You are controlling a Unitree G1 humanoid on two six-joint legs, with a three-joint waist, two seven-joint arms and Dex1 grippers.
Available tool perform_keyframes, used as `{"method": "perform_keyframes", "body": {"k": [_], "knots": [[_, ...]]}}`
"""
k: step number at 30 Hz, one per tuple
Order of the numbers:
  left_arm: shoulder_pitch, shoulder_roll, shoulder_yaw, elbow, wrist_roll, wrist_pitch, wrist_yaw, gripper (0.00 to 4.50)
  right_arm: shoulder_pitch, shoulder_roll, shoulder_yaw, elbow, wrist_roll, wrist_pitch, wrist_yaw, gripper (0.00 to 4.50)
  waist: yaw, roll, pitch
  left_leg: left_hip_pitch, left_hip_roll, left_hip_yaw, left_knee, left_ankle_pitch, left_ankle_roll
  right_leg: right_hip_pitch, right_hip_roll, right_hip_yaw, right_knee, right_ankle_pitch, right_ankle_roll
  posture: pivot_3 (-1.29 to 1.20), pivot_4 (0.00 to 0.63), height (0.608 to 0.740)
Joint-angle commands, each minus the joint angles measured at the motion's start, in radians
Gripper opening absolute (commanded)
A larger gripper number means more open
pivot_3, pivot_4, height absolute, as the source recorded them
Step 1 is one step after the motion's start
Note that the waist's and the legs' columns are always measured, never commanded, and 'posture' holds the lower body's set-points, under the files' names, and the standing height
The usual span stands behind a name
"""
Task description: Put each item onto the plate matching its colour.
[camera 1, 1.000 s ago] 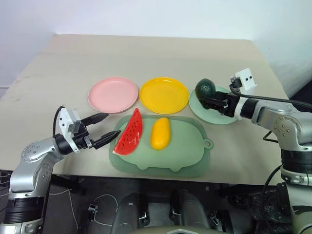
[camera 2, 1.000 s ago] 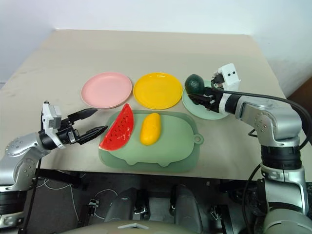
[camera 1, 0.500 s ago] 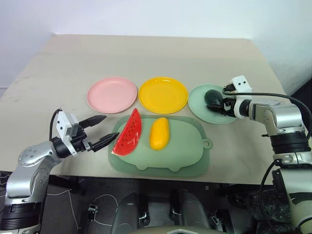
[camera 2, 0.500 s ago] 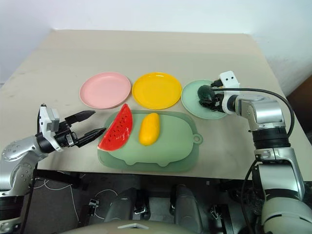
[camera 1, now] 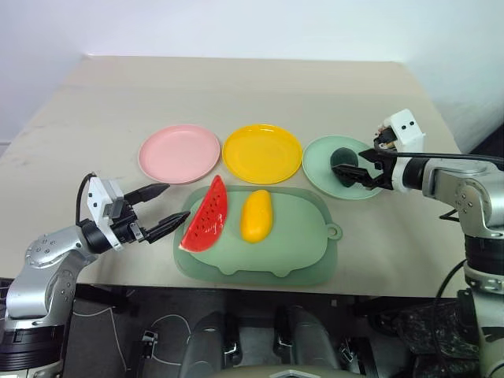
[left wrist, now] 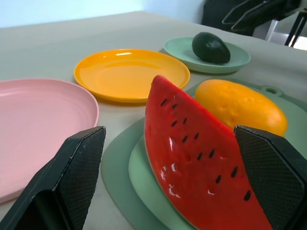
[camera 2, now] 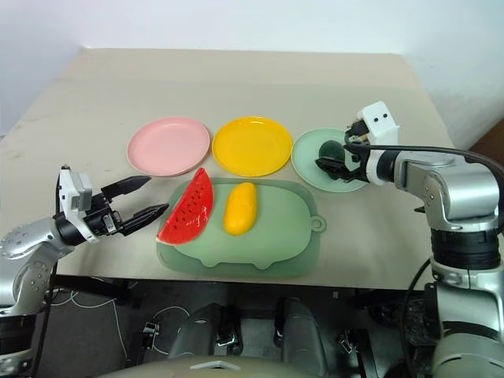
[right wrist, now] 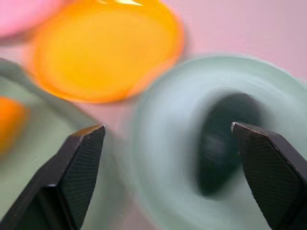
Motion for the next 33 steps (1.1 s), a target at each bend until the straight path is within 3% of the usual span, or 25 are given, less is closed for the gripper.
{"method": "perform_keyframes", "body": {"k": [1, 5, 12, 22, 33], "knots": [[-0.023, 0.008, 0.007, 0.002, -0.015, -0.009, -0.018, 4.50, -0.041, 0.123, -0.064, -0.120, 0.093, 0.172, -0.070, 4.47, 0.000, 0.000, 0.000, 0.000, 0.000, 0.000, 0.000, 0.000, 0.000, 0.000, 0.000, 0.000, 0.000, 0.000, 0.000, 0.00, 0.150, 0.696], [-0.039, 0.003, 0.001, 0.039, -0.003, -0.025, -0.039, 4.50, -0.068, 0.268, -0.102, -0.156, 0.135, 0.323, -0.131, 4.47, 0.003, 0.000, 0.000, -0.002, 0.000, 0.000, 0.000, 0.000, 0.000, -0.002, 0.000, 0.000, 0.000, 0.000, 0.000, 0.00, 0.150, 0.696], [-0.042, -0.008, -0.011, 0.060, 0.005, -0.047, -0.053, 4.50, -0.042, 0.388, -0.056, -0.085, 0.276, 0.341, -0.285, 4.47, -0.001, 0.000, 0.000, -0.006, -0.001, 0.001, 0.000, 0.000, 0.000, -0.006, 0.000, 0.000, 0.000, 0.002, 0.002, 0.00, 0.150, 0.696], [-0.037, -0.013, -0.024, 0.030, -0.002, -0.035, -0.034, 4.50, -0.090, 0.429, -0.023, 0.122, 0.528, 0.341, -0.607, 4.47, -0.004, 0.000, 0.000, -0.007, 0.000, 0.002, 0.000, 0.001, -0.001, -0.008, 0.001, 0.001, 0.002, 0.002, 0.002, 0.00, 0.150, 0.696], [-0.051, -0.007, -0.027, 0.013, -0.005, -0.014, -0.016, 4.50, -0.132, 0.419, 0.090, 0.218, 0.733, 0.341, -0.792, 4.47, -0.004, 0.000, -0.001, -0.007, 0.000, 0.003, 0.000, 0.001, -0.001, -0.008, 0.001, 0.001, 0.002, 0.002, 0.003, 0.00, 0.150, 0.696]]}}
